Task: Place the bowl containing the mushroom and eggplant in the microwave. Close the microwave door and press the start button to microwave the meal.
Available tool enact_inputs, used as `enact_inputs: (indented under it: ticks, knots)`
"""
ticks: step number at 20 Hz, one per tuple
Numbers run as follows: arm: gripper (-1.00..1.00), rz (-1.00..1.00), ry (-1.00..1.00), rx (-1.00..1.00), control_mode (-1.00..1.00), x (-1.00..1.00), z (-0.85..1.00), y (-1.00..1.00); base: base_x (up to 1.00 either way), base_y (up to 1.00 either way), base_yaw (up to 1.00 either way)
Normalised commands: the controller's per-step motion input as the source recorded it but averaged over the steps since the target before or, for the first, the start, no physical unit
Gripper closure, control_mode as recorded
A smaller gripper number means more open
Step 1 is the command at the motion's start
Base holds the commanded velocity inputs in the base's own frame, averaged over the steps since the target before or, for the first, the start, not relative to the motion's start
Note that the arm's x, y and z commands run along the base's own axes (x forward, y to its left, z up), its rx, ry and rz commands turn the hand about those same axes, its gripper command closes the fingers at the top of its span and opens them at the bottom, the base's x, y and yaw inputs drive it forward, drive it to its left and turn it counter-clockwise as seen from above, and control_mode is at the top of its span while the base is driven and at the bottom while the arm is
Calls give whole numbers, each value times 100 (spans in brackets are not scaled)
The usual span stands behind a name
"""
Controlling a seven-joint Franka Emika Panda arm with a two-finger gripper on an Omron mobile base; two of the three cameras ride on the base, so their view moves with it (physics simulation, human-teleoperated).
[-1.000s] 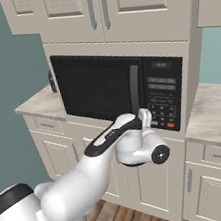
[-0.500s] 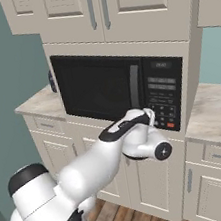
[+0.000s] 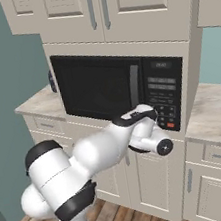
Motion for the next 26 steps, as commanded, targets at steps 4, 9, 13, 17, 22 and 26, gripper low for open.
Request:
enact_inputs:
  ticks: [4, 9, 13, 17, 22, 26]
  knots:
    - [100, 0, 0, 0, -100, 32, -26, -23, 0, 0, 0]
    - [100, 0, 0, 0, -100, 32, -23, -24, 0, 0, 0]
    - [100, 0, 0, 0, -100, 33, -27, -21, 0, 0, 0]
    - [100, 0, 0, 1, -100, 35, -33, -20, 0, 0, 0]
    - [100, 0, 0, 4, -100, 36, -38, -27, 0, 0, 0]
    - [100, 0, -1, 10, -100, 26, -25, -67, 0, 0, 0]
